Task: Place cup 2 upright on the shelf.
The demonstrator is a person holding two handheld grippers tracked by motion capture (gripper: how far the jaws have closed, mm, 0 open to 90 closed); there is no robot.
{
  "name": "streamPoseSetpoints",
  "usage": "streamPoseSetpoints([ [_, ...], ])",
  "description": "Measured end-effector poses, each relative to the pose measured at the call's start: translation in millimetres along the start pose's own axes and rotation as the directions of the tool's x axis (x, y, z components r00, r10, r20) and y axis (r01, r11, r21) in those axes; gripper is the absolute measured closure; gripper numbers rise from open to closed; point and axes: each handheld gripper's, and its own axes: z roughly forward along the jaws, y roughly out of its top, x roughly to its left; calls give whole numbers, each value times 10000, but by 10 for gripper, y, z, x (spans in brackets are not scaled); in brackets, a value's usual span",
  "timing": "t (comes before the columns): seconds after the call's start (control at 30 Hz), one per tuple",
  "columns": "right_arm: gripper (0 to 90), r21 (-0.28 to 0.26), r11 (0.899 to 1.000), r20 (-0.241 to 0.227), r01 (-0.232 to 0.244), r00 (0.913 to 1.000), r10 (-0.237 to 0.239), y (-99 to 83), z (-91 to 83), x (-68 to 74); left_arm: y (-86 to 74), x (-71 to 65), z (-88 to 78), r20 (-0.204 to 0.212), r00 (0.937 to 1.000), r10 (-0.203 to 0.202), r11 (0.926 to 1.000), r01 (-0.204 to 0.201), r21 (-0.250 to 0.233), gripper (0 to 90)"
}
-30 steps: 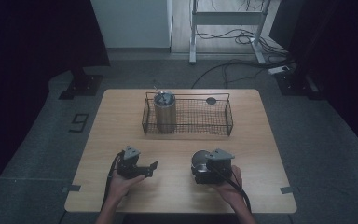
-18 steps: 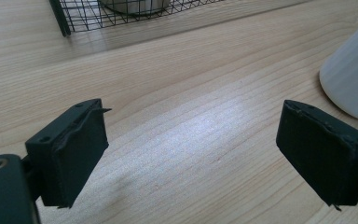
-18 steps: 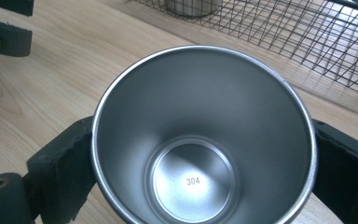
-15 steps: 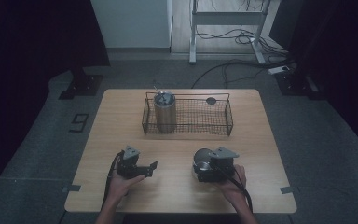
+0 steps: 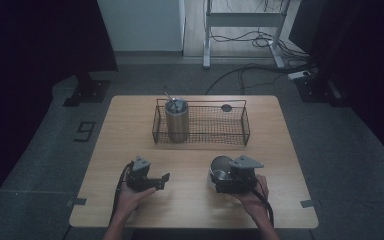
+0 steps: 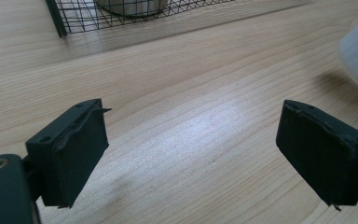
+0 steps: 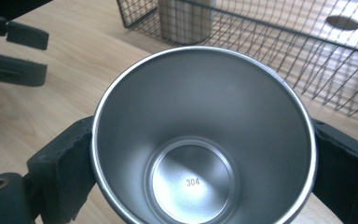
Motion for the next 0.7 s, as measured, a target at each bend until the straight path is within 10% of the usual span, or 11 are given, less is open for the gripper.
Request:
streamPoseSetpoints([
  [0.7, 62, 59, 9998, 109, -177, 9998, 176, 209, -27, -53, 2, -55, 32, 39, 9998, 196, 9997, -197, 118, 93],
])
